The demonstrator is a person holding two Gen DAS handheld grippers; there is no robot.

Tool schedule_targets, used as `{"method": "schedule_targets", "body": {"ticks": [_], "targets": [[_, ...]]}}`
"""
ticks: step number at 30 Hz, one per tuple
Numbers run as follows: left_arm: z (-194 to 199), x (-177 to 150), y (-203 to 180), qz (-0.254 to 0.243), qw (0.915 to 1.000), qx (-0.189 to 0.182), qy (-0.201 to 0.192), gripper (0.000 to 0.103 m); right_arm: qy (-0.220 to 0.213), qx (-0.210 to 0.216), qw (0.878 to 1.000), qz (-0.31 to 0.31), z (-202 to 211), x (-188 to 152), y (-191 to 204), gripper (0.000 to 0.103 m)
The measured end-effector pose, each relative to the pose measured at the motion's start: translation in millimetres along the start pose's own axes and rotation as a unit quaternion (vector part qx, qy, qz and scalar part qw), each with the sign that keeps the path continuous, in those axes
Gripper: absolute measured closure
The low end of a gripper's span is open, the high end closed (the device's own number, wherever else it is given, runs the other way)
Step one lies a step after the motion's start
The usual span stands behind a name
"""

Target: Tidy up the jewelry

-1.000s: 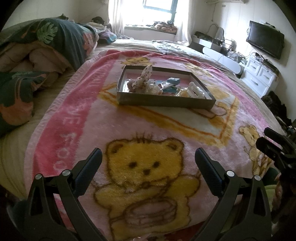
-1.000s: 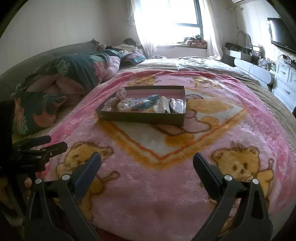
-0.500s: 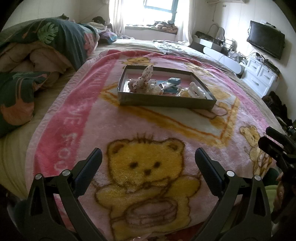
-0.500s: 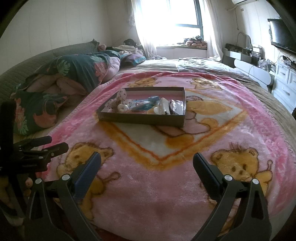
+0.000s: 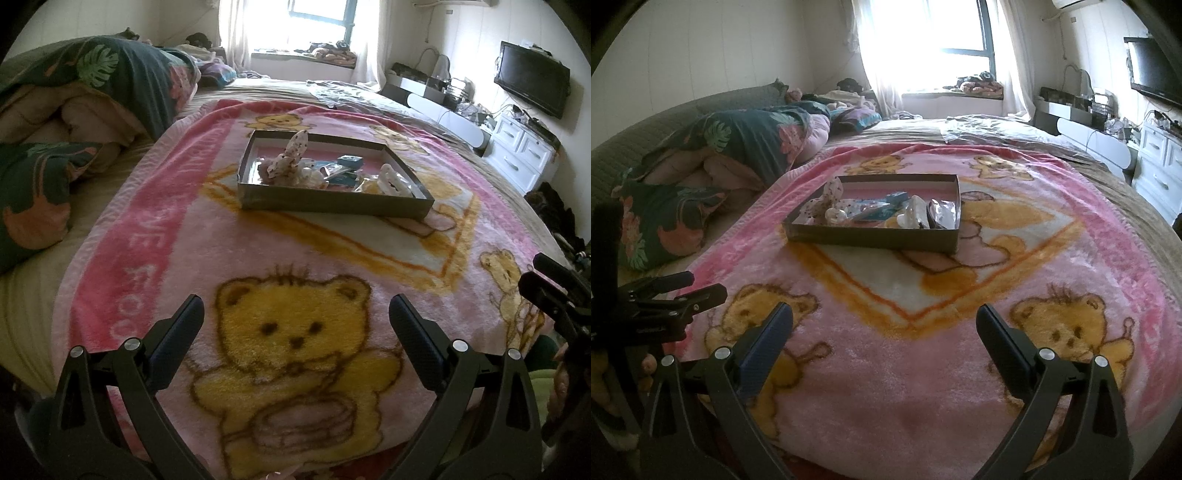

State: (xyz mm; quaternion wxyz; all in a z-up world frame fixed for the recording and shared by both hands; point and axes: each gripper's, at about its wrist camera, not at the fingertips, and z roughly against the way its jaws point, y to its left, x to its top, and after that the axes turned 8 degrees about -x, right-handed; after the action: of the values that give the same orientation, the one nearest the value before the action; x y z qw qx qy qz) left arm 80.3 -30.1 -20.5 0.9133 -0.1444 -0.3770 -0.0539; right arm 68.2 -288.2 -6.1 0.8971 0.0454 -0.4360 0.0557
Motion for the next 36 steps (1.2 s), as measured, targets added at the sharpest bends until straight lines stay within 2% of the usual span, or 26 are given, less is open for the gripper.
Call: {"method": "schedule_targets", "body": {"ticks": [36], "targets": [[3.4, 1.8, 4.3, 0.001, 1.0, 0.0, 0.003, 0.009, 0.004, -0.003, 1.0, -0.001, 1.2, -0.3, -7.9, 0.004]]}}
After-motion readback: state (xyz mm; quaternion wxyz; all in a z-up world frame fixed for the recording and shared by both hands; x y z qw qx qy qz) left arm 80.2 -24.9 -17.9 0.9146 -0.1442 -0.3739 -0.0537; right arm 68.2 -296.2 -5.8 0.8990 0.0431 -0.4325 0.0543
